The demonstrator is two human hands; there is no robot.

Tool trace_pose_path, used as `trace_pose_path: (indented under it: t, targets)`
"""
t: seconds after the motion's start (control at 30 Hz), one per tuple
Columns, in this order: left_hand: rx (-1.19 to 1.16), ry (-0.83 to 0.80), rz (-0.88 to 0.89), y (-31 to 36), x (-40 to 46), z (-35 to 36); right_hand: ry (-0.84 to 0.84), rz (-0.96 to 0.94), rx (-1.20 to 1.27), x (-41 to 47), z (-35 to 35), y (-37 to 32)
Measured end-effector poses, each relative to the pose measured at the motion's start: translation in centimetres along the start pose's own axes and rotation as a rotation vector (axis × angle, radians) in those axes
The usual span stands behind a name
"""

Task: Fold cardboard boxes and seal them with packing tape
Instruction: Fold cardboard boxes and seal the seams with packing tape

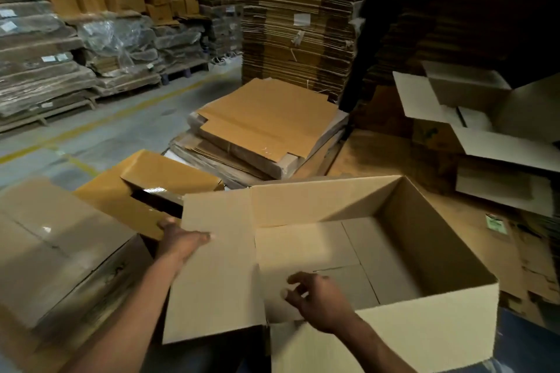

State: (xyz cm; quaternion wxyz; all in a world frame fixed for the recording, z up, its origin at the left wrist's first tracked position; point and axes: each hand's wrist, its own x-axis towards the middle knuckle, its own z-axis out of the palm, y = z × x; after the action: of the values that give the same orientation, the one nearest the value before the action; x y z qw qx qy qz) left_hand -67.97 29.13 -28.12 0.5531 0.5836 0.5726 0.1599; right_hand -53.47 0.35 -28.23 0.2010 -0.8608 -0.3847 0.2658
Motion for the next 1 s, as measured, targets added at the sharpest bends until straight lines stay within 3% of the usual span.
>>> trace_pose_path:
  t: [0.13, 0.23, 0.3, 0.37, 0.47, 0.57, 0.6, 0.67, 0.77, 0.87, 1.0]
  targets:
    - [0.011, -0.143, 0.297, 7.2, -2.3, -0.7, 0.046, 0.081, -0.163, -1.3, -2.2, 4.4]
    - [0.004, -0.317, 0.37, 10.2, -6.6, 3.7, 0.102, 0.141, -0.259, -2.1, -1.8, 5.2]
    - [0.137, -0.386, 0.407, 9.5, -9.5, 8.0, 0.175, 0.163, -0.241, -2.1, -1.2, 5.2]
    - [0.281, -0.342, 0.458, 7.9, -11.7, 12.4, 0.19, 0.181, -0.221, -2.2, -0.6, 4.9]
    - [0.438, -0.133, 0.532, 6.7, -12.7, 16.2, 0.12, 0.208, -0.17, -2.7, 0.3, 5.1]
    - [0.539, -0.117, 0.559, 6.3, -12.0, 18.7, 0.105, 0.221, 0.217, -4.2, -0.8, 6.1]
    - [0.6, -0.128, 0.59, 6.1, -11.9, 19.6, 0.143, 0.233, 0.302, -4.6, -1.7, 6.8]
    - [0.722, -0.143, 0.638, 5.6, -11.8, 21.4, 0.353, 0.247, 0.238, -5.2, -3.8, 9.0]
    - [0.88, -0.121, 0.664, 4.6, -11.8, 24.0, 0.597, 0.464, 0.053, -6.6, -6.7, 14.7]
    - [0.99, -0.079, 0.673, 2.8, -11.7, 25.5, 0.542, 0.647, -0.054, -8.8, -9.8, 19.7]
    - [1.049, -0.078, 0.67, 1.3, -11.6, 26.4, 0.576, 0.947, 0.146, -13.0, -12.3, 25.7]
